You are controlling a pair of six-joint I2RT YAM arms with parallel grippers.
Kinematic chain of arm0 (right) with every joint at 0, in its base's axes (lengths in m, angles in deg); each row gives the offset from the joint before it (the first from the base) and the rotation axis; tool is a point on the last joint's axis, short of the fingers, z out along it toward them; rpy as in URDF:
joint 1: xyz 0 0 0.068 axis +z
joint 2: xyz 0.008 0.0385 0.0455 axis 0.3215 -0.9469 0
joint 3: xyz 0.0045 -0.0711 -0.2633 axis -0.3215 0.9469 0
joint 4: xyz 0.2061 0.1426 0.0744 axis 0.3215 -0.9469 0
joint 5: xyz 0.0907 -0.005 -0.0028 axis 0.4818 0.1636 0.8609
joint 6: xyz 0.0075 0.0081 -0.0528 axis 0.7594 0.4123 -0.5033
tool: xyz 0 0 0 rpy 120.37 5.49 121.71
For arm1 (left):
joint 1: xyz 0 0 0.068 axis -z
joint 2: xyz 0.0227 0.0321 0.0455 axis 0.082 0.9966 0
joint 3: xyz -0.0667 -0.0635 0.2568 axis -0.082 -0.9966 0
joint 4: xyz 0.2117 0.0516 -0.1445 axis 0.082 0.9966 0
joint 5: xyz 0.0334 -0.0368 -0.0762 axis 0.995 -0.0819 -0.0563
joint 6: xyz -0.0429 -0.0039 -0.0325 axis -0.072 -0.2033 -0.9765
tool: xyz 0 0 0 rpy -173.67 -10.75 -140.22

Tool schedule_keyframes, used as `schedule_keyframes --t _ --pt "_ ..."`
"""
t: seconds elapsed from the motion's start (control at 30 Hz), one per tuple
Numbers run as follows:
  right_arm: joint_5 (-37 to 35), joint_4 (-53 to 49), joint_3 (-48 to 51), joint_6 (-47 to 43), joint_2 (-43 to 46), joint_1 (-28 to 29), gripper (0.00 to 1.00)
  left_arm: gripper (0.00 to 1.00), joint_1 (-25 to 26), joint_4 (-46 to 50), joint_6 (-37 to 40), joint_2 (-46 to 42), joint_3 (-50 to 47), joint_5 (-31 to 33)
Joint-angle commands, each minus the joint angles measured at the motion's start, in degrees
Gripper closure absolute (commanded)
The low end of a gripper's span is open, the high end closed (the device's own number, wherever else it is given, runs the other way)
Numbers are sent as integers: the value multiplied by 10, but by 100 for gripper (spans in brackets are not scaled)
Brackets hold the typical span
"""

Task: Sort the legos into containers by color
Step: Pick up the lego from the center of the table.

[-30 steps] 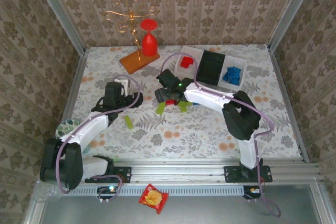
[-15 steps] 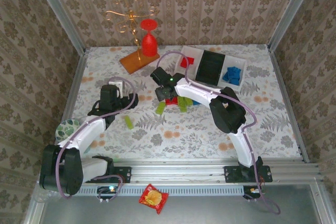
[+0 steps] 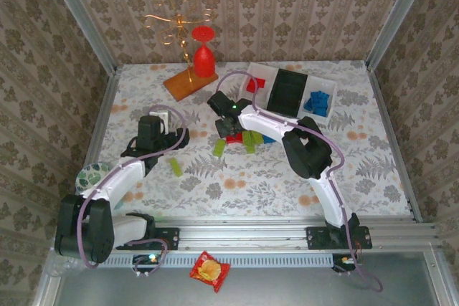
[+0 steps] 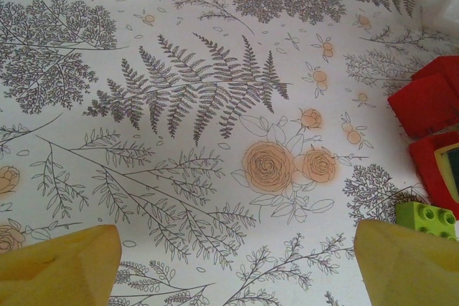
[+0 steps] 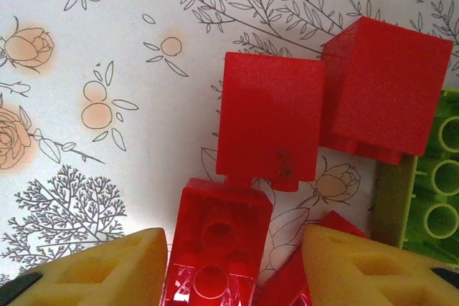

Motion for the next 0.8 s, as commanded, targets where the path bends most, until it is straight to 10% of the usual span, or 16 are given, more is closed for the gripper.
schedule_keyframes --t 0.0,0.77 --pt "11 -23 -18 -2 -25 0 46 14 -5 -14 -6 -5 -5 -5" --pt "12 -68 -74 1 -64 16 57 13 -4 -18 -12 -11 -6 -17"
